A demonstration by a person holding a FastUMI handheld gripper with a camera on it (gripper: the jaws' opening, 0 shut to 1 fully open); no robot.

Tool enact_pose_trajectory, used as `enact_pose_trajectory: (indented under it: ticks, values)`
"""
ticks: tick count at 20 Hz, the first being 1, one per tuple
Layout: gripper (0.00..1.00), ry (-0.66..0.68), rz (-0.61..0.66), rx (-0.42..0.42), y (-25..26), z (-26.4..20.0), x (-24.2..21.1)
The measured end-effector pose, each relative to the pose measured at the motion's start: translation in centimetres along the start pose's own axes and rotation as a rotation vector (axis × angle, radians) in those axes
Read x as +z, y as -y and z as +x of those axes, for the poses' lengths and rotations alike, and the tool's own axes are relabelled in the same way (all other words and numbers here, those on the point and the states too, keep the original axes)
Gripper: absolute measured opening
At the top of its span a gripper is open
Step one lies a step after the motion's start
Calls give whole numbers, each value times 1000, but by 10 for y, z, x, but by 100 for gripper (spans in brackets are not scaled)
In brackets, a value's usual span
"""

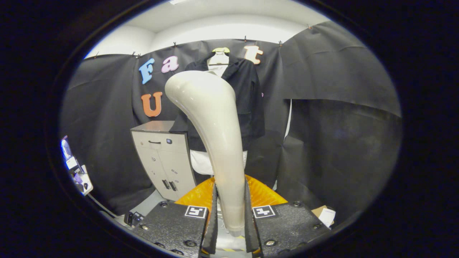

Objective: Iron the clothes twice with a garment steamer, once on the left side and once on the right side.

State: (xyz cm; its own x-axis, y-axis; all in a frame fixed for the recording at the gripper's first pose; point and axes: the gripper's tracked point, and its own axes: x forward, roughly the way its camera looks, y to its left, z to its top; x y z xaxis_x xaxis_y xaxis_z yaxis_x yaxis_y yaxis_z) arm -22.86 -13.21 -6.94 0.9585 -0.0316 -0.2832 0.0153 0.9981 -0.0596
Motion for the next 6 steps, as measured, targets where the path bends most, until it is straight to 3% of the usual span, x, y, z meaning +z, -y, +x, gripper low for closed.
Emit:
enact_pose_trajectory:
  ticks: [6]
  values:
    - [33, 27, 10, -1, -23, -17, 2]
